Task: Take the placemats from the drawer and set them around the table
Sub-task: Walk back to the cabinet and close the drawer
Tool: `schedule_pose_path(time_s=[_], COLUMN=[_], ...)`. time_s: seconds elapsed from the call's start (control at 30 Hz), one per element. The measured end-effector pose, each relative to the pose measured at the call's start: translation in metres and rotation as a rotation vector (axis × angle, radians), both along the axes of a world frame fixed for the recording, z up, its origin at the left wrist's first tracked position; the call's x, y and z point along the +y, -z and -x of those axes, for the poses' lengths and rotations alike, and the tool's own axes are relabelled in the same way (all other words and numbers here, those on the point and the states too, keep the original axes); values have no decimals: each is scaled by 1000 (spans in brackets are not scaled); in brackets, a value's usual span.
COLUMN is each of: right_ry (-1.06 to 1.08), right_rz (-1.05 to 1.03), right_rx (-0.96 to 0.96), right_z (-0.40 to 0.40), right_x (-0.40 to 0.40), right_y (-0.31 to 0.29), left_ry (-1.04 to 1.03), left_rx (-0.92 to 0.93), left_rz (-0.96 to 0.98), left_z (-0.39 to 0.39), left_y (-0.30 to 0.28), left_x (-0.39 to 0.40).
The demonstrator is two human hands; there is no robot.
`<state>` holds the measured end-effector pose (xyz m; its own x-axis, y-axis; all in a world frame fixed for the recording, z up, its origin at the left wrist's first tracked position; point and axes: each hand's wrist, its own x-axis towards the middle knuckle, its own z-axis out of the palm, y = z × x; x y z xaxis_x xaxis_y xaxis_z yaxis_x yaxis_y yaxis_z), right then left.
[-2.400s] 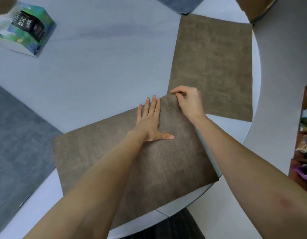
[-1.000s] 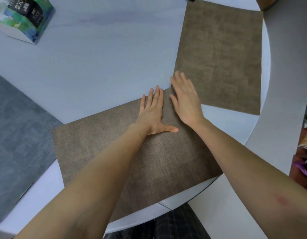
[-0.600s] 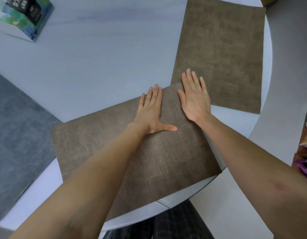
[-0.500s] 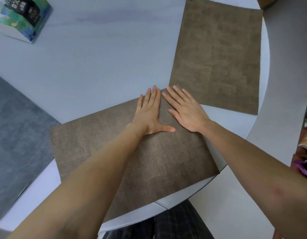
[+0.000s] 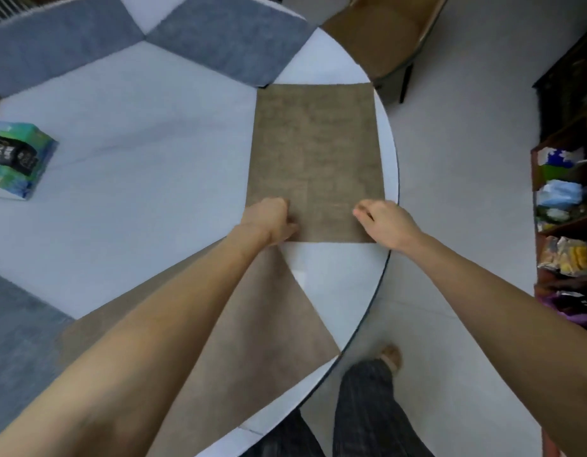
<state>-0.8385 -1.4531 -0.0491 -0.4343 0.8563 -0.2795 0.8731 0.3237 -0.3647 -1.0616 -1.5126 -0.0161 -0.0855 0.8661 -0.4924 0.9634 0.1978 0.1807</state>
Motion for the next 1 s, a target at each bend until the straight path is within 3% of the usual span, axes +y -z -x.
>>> schedule_pose_path(time_s=[0.23,0.47,0.7,1.0], right_ry=[127,337,505,665], right_rz=[63,4,-67,-62], right_rx=[-50,-3,2,-18], right_z=[-173,-341,-436,-495], right_x=[84,180,299,494], right_y=[-32,-87,-114,-129], left_ry=[391,606,699,830], left_rx=[46,63,48,27], left_rz=[10,-64,-128,-176], left_z=[-192,-375,-468,-530], left_y=[-42,-92,-110,-120], left_x=[116,242,391,624])
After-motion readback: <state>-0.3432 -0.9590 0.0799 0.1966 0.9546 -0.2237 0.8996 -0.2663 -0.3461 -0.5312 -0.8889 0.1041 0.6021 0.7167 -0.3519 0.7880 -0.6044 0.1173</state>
